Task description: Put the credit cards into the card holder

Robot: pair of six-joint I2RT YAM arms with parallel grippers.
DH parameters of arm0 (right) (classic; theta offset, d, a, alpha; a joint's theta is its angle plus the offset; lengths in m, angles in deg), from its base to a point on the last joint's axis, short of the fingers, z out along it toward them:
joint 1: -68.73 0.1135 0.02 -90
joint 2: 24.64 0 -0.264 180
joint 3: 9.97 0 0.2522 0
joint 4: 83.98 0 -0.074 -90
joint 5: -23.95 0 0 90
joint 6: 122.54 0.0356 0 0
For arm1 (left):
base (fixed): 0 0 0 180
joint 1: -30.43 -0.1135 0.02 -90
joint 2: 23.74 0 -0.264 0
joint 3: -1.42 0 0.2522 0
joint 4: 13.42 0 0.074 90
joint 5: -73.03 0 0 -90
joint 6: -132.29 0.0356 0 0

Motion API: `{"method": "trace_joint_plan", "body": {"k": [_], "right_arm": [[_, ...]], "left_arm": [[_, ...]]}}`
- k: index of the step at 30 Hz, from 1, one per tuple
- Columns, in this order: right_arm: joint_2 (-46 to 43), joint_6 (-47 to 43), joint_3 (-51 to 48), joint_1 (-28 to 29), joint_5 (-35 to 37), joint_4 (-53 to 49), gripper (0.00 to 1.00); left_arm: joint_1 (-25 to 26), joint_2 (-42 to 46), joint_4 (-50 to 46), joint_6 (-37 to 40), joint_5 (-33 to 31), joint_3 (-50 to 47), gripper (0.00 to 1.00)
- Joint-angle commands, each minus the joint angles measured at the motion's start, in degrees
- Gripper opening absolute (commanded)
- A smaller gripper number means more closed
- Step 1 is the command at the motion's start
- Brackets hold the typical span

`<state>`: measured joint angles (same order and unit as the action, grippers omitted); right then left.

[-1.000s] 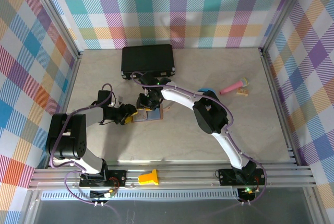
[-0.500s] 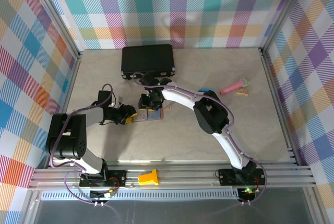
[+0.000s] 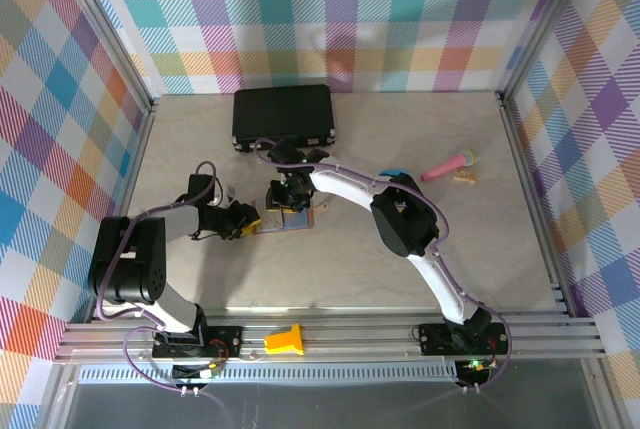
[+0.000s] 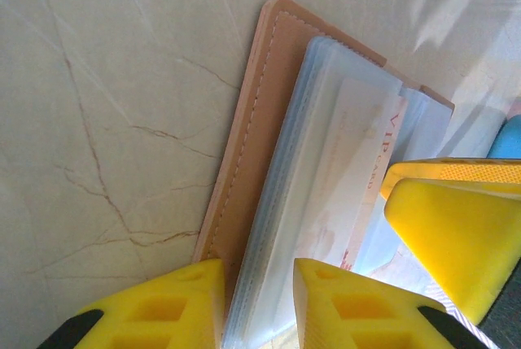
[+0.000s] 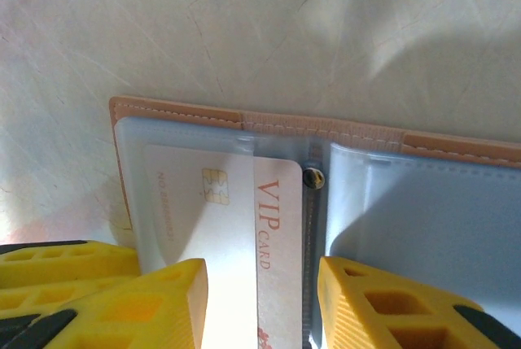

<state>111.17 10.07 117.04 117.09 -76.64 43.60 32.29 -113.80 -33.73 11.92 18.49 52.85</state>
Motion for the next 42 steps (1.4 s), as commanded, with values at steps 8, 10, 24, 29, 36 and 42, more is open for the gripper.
{"method": "trace_joint_plan", "body": {"k": [8,10,24,29,36,42], "right_arm": [[0.5,0.9,1.8,0.8,-3.0,-1.3,0.38],[0.5,0.9,1.9,0.9,-3.2,-1.3,0.36],[-1.0,-1.1,2.5,1.2,1.3,-3.4,0.35],[-0.3,-0.9,2.7,1.4,1.4,-4.1,0.35],[1.5,-0.8,4.2,1.3,-0.6,-4.1,0.35],[2.1,-0.5,4.3,1.4,-0.8,-4.4,0.36]], "left_arm": [[0.6,-0.4,-1.2,0.5,0.0,-0.5,0.29],[0.6,-0.4,-1.1,0.6,0.0,-0.6,0.29],[0.6,-0.1,-0.7,0.5,0.2,-0.9,0.29],[0.6,-0.4,-0.5,0.5,0.2,-0.9,0.29],[0.6,-0.5,-0.5,0.5,0.3,-0.9,0.29],[0.6,-0.5,-0.7,0.5,0.3,-0.7,0.29]]}}
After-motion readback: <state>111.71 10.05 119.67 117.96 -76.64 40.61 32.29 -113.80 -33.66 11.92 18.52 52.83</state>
